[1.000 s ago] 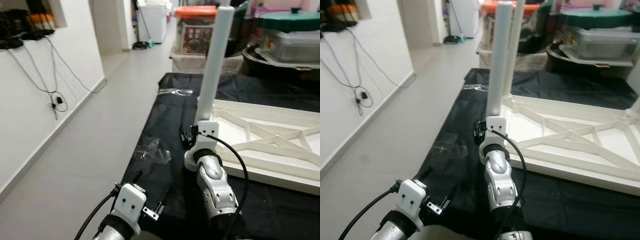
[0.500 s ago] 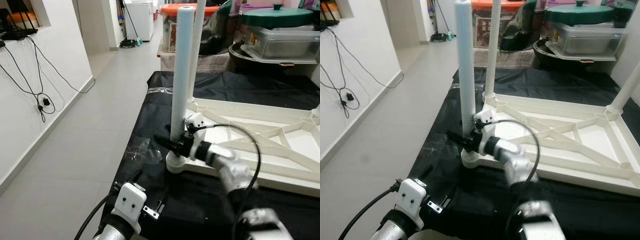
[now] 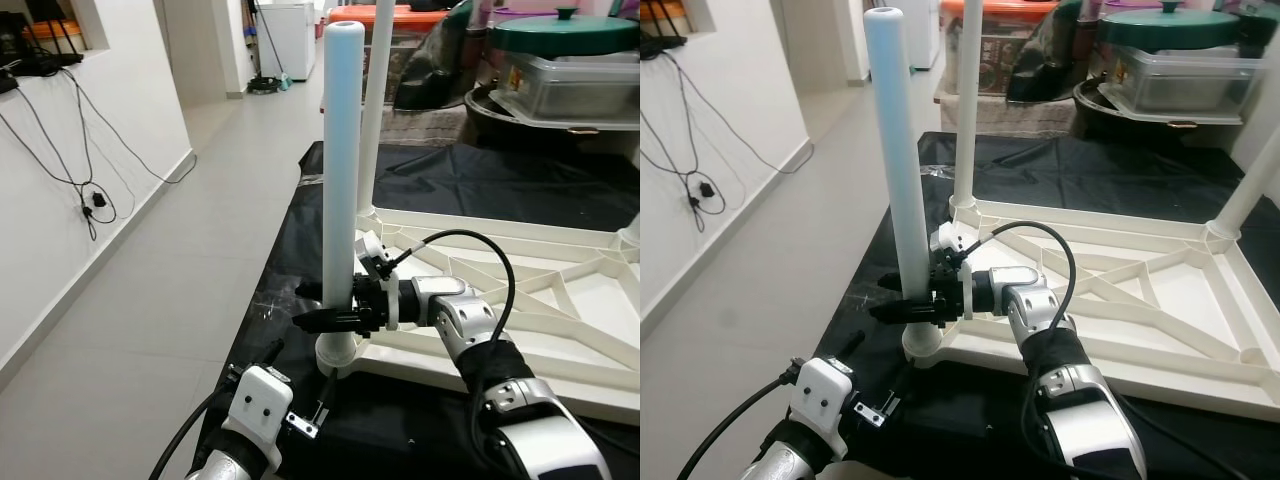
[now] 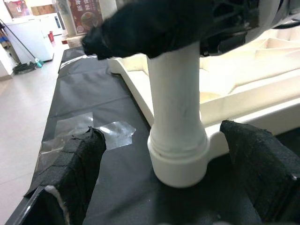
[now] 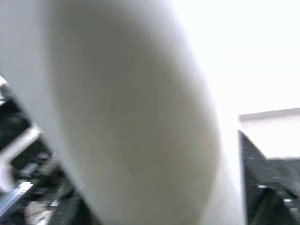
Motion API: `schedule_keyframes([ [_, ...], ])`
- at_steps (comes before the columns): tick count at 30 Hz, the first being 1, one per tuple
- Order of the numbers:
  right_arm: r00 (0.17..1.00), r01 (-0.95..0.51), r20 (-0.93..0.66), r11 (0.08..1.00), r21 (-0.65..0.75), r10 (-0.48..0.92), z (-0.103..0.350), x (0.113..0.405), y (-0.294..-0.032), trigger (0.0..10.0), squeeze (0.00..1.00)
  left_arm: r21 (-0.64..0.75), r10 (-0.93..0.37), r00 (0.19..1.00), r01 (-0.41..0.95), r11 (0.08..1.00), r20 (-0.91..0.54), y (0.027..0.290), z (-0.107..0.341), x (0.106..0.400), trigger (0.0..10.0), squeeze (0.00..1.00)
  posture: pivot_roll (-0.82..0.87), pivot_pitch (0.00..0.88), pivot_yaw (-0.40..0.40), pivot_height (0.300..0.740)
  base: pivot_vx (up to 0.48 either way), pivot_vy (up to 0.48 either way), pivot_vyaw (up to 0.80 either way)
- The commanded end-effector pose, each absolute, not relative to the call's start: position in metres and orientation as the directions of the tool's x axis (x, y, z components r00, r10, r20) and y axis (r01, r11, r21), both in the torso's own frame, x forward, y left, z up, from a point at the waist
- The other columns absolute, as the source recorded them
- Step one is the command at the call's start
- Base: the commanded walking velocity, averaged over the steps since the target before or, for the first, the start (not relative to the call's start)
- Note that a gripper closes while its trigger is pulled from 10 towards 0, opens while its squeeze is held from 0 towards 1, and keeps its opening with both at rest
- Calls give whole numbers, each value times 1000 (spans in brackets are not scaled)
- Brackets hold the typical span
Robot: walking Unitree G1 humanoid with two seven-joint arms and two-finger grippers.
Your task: Building children table
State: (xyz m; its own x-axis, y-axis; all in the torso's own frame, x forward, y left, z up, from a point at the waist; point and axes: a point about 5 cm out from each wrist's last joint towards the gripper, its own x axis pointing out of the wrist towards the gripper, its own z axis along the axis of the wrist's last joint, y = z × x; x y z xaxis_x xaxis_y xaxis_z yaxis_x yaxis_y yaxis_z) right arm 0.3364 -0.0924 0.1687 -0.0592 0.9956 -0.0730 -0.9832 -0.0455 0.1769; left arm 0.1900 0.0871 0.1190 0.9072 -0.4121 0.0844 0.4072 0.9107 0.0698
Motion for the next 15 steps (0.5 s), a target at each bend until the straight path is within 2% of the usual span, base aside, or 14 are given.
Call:
schedule_keyframes([
  [1, -156, -974, -45, -146, 171, 987, 172, 332, -79, 0, 0, 71, -410, 909, 406, 911, 72, 87, 117, 188, 10000, 0, 11, 2, -8, 740, 0, 0, 0],
  [6, -130, -981, -28, -125, 149, 991, 171, 333, -80, 0, 0, 70, -413, 908, 409, 910, 70, 87, 116, 188, 10000, 0, 11, 0, -13, 740, 0, 0, 0],
  [7, -114, -984, -25, -109, 144, 993, 170, 334, -80, 0, 0, 70, -413, 908, 409, 910, 69, 87, 116, 188, 10000, 0, 11, 0, -13, 740, 0, 0, 0],
  [8, -32, -991, -25, -28, 132, 999, 167, 336, -81, 0, 0, 70, -413, 908, 409, 910, 69, 87, 116, 188, 10000, 0, 11, 0, -13, 740, 0, 0, 0],
  [9, -32, -991, -25, -28, 132, 999, 167, 336, -81, 0, 0, 70, -413, 908, 409, 910, 69, 87, 116, 188, 10000, 0, 11, 0, -13, 740, 0, 0, 0],
  [10, 25, -992, -23, 28, 124, 999, 164, 338, -81, 0, 0, 70, -413, 908, 409, 910, 68, 87, 116, 188, 10000, 0, 11, 0, -13, 740, 0, 0, 0],
  [11, 137, -985, -13, 138, 103, 990, 162, 342, -81, 0, 0, 69, -414, 908, 410, 910, 68, 87, 115, 188, 10000, 0, 11, 0, -13, 740, 0, 0, 0],
  [12, 357, -932, 6, 355, 78, 934, 159, 350, -82, 0, 0, 68, -416, 907, 412, 909, 66, 87, 115, 188, 10000, 0, -5, 0, -6, 740, 0, 0, 0],
  [13, 357, -932, 6, 355, 78, 934, 159, 350, -82, 0, 0, 68, -416, 907, 412, 909, 66, 87, 115, 188, 10000, 0, -5, 0, -6, 740, 0, 0, 0],
  [14, 493, -869, 23, 491, 68, 870, 157, 355, -84, 0, 0, 67, -417, 907, 413, 908, 65, 87, 115, 188, 10000, 0, -5, 0, -6, 740, 0, 0, 0],
  [15, 493, -869, 23, 491, 68, 870, 157, 355, -84, 0, 0, 67, -417, 907, 413, 908, 65, 87, 115, 188, 10000, 0, -5, 0, -6, 740, 0, 0, 0],
])
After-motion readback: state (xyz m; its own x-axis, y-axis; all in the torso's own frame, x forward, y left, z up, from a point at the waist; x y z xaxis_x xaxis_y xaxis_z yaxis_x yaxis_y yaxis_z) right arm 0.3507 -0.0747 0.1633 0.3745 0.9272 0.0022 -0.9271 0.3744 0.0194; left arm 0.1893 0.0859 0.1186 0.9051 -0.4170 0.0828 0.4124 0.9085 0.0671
